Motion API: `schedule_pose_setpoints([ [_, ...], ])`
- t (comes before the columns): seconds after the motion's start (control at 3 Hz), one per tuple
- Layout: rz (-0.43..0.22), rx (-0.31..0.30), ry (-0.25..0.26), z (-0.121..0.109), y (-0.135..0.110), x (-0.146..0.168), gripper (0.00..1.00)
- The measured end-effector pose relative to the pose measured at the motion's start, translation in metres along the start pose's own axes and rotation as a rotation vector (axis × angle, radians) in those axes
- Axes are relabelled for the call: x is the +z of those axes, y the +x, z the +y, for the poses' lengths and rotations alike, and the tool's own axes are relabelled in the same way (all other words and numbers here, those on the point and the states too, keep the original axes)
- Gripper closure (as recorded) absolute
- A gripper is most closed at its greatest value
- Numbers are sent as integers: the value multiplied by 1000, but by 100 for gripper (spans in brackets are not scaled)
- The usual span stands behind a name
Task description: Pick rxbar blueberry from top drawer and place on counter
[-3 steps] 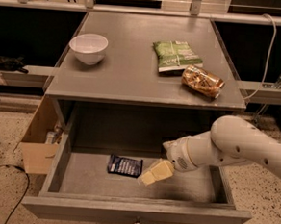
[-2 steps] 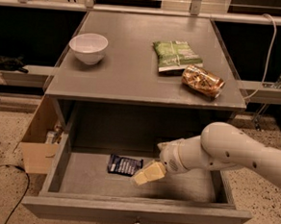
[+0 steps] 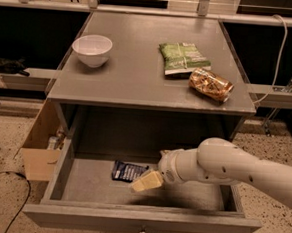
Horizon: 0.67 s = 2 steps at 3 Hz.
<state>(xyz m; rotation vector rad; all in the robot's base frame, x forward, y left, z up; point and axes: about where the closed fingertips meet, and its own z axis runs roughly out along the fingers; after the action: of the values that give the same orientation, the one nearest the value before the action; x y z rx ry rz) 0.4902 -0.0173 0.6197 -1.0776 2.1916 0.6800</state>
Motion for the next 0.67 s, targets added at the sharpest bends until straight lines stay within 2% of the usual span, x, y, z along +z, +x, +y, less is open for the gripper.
schedule_pose_setpoints([
  [0.33, 22, 4, -15, 6, 12, 21, 0],
  [0.67, 18, 6, -16, 6, 9, 22, 0],
])
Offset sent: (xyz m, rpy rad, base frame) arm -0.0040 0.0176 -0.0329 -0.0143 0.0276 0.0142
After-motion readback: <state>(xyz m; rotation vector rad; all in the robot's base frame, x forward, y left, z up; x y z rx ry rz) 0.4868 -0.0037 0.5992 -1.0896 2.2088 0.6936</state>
